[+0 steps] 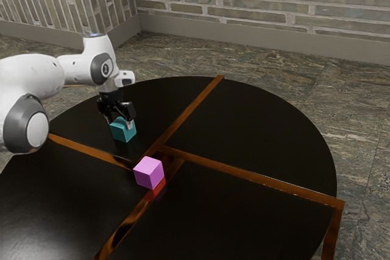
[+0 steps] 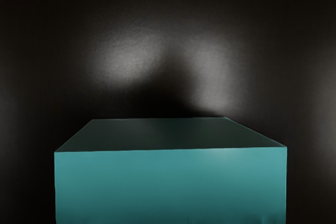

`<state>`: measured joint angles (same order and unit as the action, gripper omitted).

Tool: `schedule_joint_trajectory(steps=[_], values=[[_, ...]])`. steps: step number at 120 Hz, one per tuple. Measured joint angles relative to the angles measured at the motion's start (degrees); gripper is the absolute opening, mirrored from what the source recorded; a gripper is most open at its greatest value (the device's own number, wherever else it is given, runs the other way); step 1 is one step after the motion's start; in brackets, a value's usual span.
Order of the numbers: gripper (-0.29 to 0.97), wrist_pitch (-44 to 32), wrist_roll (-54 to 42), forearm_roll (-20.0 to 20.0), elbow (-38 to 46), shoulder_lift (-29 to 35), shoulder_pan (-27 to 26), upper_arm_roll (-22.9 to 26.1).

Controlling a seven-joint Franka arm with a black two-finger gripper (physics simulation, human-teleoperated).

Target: Pick up the blue block with one arm, and put the blue block on the pink block with one arm

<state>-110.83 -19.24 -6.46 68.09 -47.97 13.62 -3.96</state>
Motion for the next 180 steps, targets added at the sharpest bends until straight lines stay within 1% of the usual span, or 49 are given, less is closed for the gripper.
schedule_joint_trajectory(steps=[34,65,126,154,170,176,180], values=[[0.67,-0.22,1.36,0.48,-0.61,-1.30,0.00,0.00],[0.59,-0.44,2.09,2.30,-1.34,-1.75,0.00,0.34],[0.40,-0.39,2.84,2.89,-1.76,-1.82,-0.09,0.97],[0.37,-0.34,3.13,3.69,-1.71,-1.43,-0.35,0.98],[0.36,0.23,3.28,3.96,-0.98,0.62,-1.53,0.92],[0.36,0.60,3.32,3.94,3.07,4.77,-2.03,0.93],[0.36,0.80,3.38,3.85,7.44,9.16,-2.29,0.96]])
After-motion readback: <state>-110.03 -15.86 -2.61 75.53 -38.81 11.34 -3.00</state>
